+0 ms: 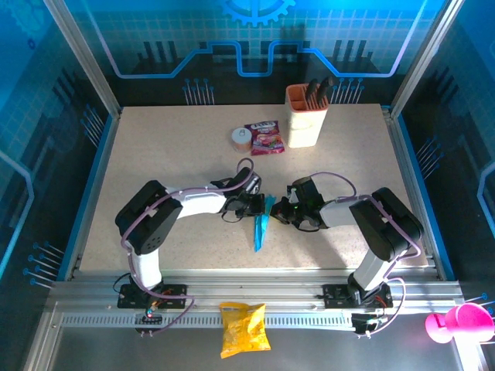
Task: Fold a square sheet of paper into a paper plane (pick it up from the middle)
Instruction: Turn over a paper plane at the center of the table.
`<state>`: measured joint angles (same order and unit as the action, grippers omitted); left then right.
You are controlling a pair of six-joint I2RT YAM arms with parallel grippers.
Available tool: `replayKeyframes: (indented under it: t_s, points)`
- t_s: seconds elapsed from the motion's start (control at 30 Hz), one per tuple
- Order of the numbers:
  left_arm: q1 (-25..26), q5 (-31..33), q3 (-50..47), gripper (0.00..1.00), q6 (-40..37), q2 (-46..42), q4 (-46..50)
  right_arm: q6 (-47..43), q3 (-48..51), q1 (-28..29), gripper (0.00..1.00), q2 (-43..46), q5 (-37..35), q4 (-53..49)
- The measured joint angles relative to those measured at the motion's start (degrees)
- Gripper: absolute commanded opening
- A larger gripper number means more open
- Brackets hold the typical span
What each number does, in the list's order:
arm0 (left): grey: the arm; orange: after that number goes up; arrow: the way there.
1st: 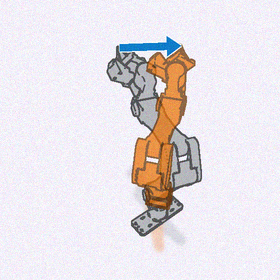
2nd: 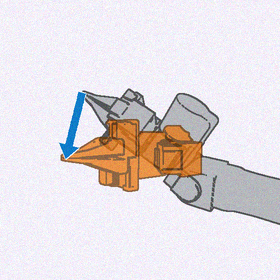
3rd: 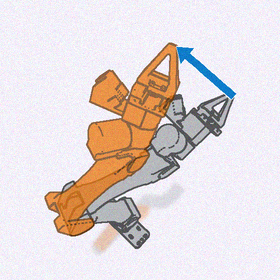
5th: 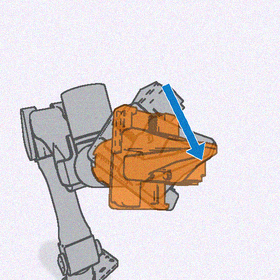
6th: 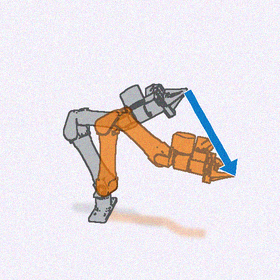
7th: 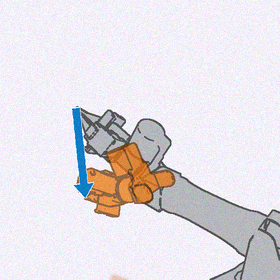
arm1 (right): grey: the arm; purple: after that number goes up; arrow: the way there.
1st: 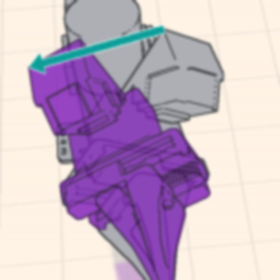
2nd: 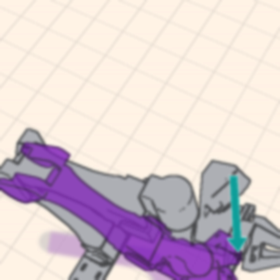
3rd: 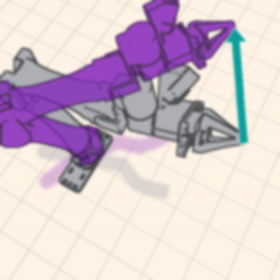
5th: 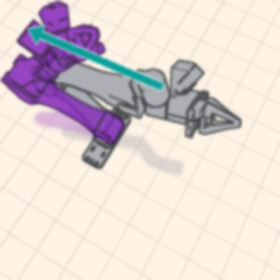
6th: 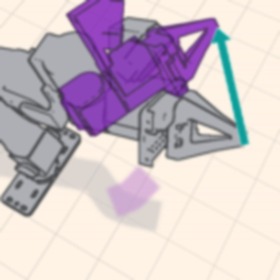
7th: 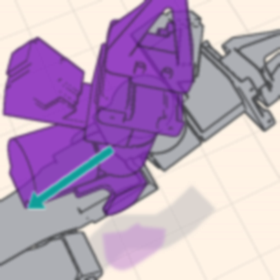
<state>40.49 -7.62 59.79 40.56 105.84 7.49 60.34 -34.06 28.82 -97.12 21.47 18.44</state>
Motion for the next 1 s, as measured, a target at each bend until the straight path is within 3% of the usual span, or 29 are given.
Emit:
replayKeyframes:
  t_s: [0.17,0.4,0.6,0.8,1.0]
  points:
    - [1.3,8.4,-1.4,0.00,-0.2,-7.0,4.0,-2.1,0.2,0.3,0.00,3.0,-1.5,-3.5]
    - [2.6,21.1,-1.4,0.00,-3.1,-13.8,11.7,-5.6,0.3,1.7,0.00,18.3,-4.6,-12.7]
    - [2.7,25.2,-1.9,0.00,-4.5,-12.9,14.5,-6.6,2.5,5.7,0.00,25.3,-7.6,-17.1]
    - [3.8,26.9,-2.7,0.00,-5.1,-9.4,15.0,-5.9,6.6,9.4,0.00,27.0,-10.6,-19.1]
    - [4.7,28.0,-2.9,0.25,-6.2,-8.2,15.1,-4.9,7.5,11.7,0.00,27.0,-12.8,-19.3]
